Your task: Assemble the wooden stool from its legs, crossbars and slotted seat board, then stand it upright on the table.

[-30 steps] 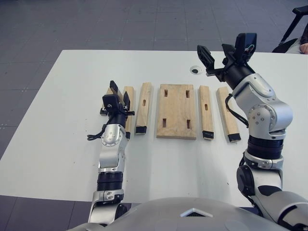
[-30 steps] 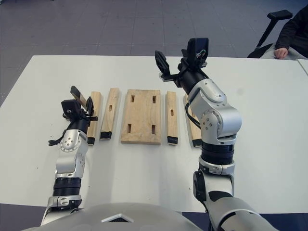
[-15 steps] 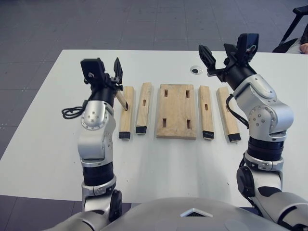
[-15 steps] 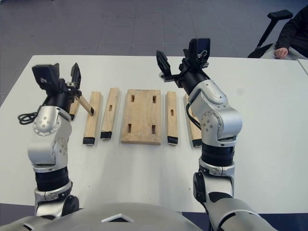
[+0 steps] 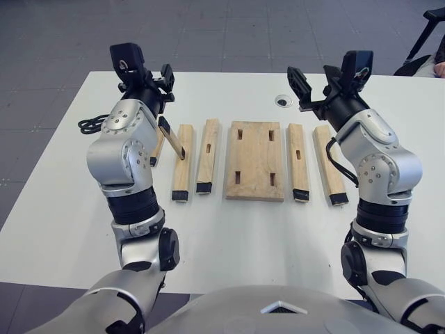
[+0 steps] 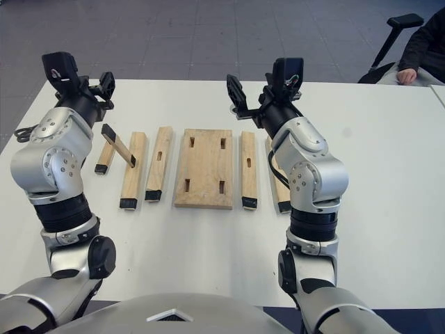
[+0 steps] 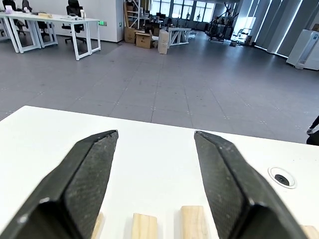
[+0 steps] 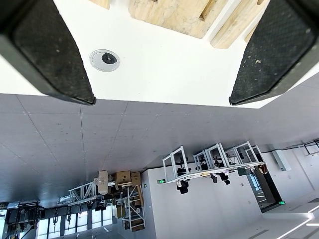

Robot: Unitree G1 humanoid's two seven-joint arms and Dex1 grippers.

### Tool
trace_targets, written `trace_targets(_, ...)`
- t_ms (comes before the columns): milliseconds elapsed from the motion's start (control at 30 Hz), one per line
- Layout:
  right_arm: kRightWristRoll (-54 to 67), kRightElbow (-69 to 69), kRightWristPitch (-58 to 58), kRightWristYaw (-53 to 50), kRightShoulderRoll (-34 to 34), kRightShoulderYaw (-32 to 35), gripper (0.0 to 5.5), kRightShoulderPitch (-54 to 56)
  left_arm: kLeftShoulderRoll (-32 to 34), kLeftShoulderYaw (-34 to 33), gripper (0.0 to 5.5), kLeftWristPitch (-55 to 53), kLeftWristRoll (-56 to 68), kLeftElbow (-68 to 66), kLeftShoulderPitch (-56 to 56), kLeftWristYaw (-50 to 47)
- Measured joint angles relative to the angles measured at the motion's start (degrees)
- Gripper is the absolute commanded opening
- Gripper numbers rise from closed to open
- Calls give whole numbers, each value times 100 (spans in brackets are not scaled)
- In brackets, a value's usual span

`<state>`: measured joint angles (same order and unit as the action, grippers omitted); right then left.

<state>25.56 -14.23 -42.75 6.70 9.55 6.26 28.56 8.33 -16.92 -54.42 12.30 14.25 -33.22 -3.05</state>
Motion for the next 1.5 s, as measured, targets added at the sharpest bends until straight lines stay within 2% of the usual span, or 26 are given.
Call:
trace_targets(133, 0, 0, 0, 0, 1, 16, 493, 1, 472, -83, 283, -10, 30, 4, -1360, -11)
trace_targets(233, 0, -11, 0, -10, 0, 45, 493, 0, 820, -72, 283, 99, 30, -34, -1967, 43)
trace_targets(300, 0, -27, 0, -18, -8, 43, 493, 0, 772, -30, 283, 86, 43, -171, -1697, 73)
trace_targets(433, 3, -34, 0, -39, -45, 41, 493, -2, -78, 165, 283, 197, 107, -586, 361, 110)
trace_targets(600, 31, -38, -2, -40, -46, 102, 493, -2, -317, 259, 283, 847, 107, -373, 1001, 125)
trace_targets(900, 44, -100, -30, -46, -68, 91, 493, -64, -50, -107, 283, 997, 101, -438, 397, -85)
trace_targets(1033, 43, -121, -33, -68, -78, 80, 493, -79, 202, -154, 283, 1055, 267, 299, -344, -73)
trace_targets(1133, 44, -180, -39, -104, -87, 64, 493, -117, 286, -198, 283, 455, 564, 1148, -486, -70)
trace_targets(1200, 49, -246, -61, -124, -111, 45, 493, -154, 506, -136, 283, -51, 534, 1760, -5, -68)
trace_targets(1267, 50, -373, -88, -166, -109, 73, 493, -282, 749, 46, 283, -365, 426, 2563, 1210, -20)
trace_targets(1400, 53, -625, -161, -269, -104, 173, 493, -540, 409, 511, 283, -548, 435, 4036, 3784, -16)
trace_targets(1467, 56, -645, -205, -267, -105, 167, 493, -543, 300, 896, 283, -590, 377, 4143, 4351, -72)
trace_targets(1500, 56, -646, -229, -267, -105, 167, 493, -543, 281, 1076, 303, -641, 334, 4122, 4538, -81)
